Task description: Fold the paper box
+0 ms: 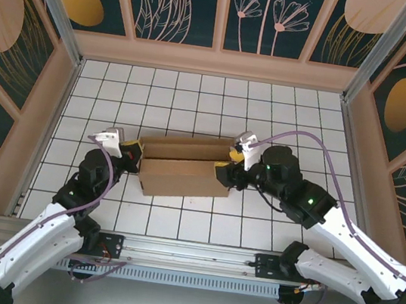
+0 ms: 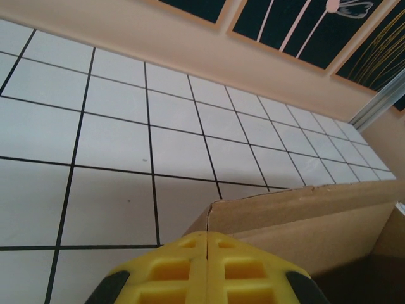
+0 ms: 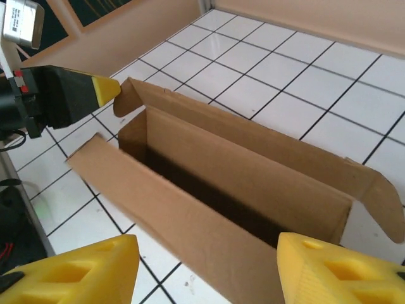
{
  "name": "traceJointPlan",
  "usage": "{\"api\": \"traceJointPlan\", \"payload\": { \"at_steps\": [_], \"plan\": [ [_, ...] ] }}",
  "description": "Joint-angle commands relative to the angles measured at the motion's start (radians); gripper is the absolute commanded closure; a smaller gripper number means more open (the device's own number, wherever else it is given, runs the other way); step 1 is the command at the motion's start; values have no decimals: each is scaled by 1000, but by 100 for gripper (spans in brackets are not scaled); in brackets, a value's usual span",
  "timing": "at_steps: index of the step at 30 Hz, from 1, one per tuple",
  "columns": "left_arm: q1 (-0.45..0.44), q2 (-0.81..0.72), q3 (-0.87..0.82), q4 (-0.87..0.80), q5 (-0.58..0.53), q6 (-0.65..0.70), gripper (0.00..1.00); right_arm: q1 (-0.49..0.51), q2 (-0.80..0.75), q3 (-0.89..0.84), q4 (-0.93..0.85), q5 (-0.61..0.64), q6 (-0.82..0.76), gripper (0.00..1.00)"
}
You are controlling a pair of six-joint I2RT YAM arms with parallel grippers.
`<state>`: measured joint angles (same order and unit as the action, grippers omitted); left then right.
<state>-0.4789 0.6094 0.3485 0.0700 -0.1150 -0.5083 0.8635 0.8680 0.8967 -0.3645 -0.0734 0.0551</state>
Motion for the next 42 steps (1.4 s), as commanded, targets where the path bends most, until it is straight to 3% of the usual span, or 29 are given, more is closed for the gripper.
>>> {"api": "traceJointPlan", "payload": {
  "at_steps": [1, 5, 8, 10, 11, 14, 17, 19, 24, 31, 37, 42],
  "plan": [
    [-4, 14, 49, 13, 10, 22, 100, -41, 7, 61, 23, -49, -126, 37],
    [-4, 2, 49, 12, 22, 36, 100, -62, 155, 180, -76, -171, -382, 29],
    [-4, 1, 59, 1, 41, 26, 100, -13, 222, 208, -100, -232, -389, 29],
    [-3, 7, 71, -12, 58, 14, 100, 65, 240, 182, -105, -138, -354, 30],
    [-3, 14, 80, -21, 59, 9, 100, 85, 253, 179, -105, -71, -303, 33],
    [-4, 28, 100, -39, 44, 11, 100, 140, 253, 134, -85, -47, -161, 46],
    [-3, 28, 98, -19, 39, 31, 100, 268, 195, 21, -14, 72, -172, 61],
    [-4, 44, 103, -16, 47, 32, 100, 302, 181, -25, 17, 94, -123, 70],
    [-4, 131, 120, -25, 113, 0, 100, 286, 266, -91, 82, 130, -86, 76],
    [-4, 167, 168, -78, 192, 13, 100, 106, 346, -92, 232, 114, -73, 80],
    [-5, 187, 177, -86, 357, -5, 100, 26, 471, -39, 295, 102, -38, 80],
    [-6, 200, 172, -62, 382, -40, 100, 22, 557, -4, 362, 48, 11, 77]
  ]
}}
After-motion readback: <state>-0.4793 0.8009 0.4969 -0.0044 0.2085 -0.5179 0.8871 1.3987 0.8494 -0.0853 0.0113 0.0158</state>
